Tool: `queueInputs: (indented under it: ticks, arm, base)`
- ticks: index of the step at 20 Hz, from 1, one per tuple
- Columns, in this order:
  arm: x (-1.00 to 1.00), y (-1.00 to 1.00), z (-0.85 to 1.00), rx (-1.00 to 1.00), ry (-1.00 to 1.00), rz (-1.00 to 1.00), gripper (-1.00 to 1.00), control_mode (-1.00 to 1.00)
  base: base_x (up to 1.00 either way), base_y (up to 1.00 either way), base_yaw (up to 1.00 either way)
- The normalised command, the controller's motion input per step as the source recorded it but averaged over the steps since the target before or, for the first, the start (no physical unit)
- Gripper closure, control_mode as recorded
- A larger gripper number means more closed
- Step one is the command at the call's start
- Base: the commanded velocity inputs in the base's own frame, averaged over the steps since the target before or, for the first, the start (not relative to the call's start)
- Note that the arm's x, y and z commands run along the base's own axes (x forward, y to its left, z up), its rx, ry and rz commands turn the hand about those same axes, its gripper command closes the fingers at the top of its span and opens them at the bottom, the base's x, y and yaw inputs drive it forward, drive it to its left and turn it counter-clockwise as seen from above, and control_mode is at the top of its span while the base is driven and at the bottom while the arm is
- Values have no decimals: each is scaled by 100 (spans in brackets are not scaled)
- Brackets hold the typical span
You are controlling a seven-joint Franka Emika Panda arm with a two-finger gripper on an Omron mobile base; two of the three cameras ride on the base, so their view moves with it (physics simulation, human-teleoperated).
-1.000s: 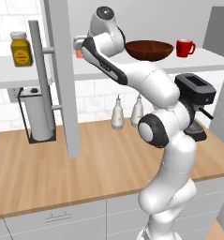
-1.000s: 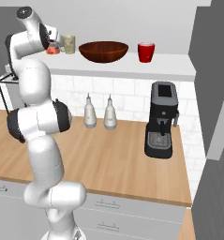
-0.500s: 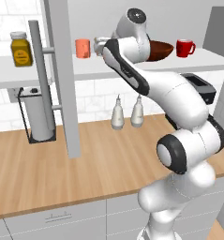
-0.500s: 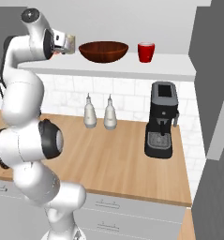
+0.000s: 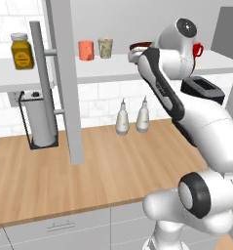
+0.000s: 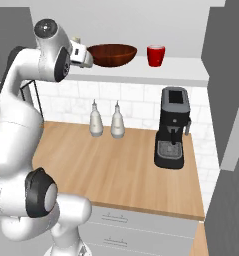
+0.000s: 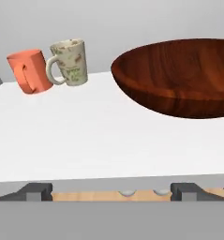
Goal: Gather all objects into one cabinet and sort the glasses and bowls to opposite sides.
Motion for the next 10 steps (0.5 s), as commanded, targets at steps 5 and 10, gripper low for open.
queueInputs:
  ticks: [5,10]
  arm:
    - [3,-94,13,1,0,-1,-100,-100]
    - [10,-73,29,2,0,0,-100,-100]
  base:
    - [0,0,0]
    - [0,0,0]
